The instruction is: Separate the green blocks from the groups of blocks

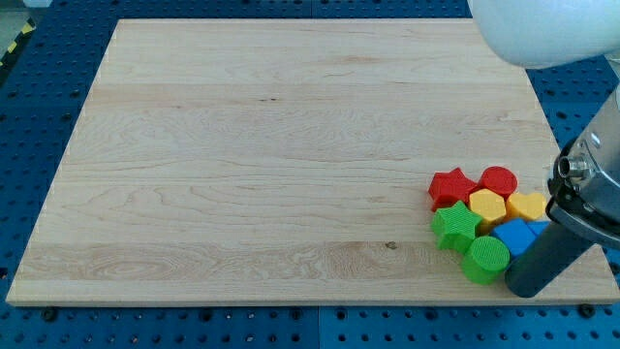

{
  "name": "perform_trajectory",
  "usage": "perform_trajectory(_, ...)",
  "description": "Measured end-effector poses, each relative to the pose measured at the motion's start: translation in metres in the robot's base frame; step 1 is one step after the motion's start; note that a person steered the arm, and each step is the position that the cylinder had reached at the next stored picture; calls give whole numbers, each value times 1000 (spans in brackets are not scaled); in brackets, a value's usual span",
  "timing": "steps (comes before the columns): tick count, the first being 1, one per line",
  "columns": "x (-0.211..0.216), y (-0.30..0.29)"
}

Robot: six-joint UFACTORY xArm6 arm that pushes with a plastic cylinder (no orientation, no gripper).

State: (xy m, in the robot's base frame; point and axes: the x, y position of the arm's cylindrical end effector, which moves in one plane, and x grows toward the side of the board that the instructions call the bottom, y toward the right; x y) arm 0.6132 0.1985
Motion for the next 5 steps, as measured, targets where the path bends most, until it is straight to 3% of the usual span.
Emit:
perform_trajectory(2, -12, -1)
perform_trajectory(5, 5, 0)
